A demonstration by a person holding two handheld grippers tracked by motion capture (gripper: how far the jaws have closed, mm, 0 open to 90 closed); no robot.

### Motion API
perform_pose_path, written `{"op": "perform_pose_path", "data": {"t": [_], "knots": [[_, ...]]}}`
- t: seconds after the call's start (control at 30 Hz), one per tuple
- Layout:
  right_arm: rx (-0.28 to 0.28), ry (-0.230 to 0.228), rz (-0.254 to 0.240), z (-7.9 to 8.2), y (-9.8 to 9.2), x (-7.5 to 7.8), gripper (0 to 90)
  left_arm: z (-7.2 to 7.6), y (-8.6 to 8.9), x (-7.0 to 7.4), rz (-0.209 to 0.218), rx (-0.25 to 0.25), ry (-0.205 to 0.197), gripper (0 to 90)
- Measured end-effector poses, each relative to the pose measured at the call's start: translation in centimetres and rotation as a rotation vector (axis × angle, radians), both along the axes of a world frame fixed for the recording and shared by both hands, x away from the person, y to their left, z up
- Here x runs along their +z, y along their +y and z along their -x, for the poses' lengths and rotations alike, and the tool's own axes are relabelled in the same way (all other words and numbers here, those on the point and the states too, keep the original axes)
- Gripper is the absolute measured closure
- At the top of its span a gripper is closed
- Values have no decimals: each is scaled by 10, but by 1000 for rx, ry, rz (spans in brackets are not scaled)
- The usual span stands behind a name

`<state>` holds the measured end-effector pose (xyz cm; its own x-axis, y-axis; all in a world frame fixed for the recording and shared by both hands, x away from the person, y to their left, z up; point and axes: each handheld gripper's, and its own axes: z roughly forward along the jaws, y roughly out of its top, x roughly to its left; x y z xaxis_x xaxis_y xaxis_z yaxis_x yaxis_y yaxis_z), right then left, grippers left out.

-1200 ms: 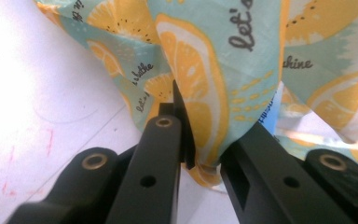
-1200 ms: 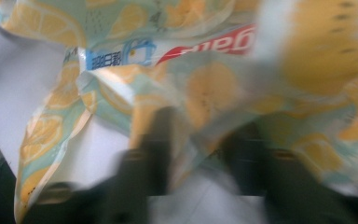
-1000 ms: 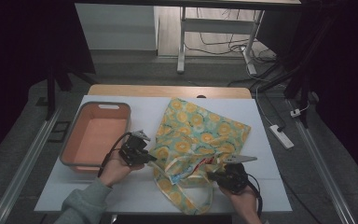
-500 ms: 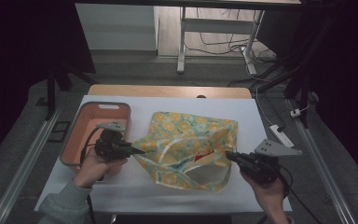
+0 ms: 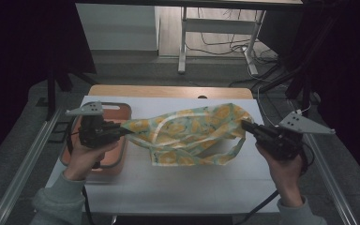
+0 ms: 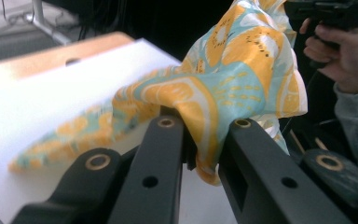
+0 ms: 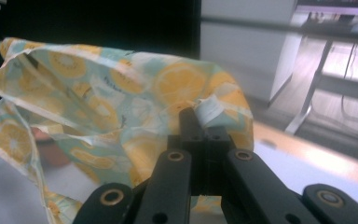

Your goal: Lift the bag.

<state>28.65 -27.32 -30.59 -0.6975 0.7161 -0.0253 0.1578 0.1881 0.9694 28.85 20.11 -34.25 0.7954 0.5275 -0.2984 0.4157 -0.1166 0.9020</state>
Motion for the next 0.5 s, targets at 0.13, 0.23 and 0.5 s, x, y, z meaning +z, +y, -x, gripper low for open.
{"op": "perform_pose_path", "data": {"t": [0.13, 0.23, 0.5], "knots": [[-20, -57, -15, -5, 0, 28, 898, 3, 4, 24, 29, 9, -64, 879], [-32, -97, -53, -12, -2, 42, 899, 2, 6, 37, 36, 27, -93, 879], [-74, 14, 11, -51, 4, 24, 898, -28, -6, 11, -25, 46, 7, 877]]}}
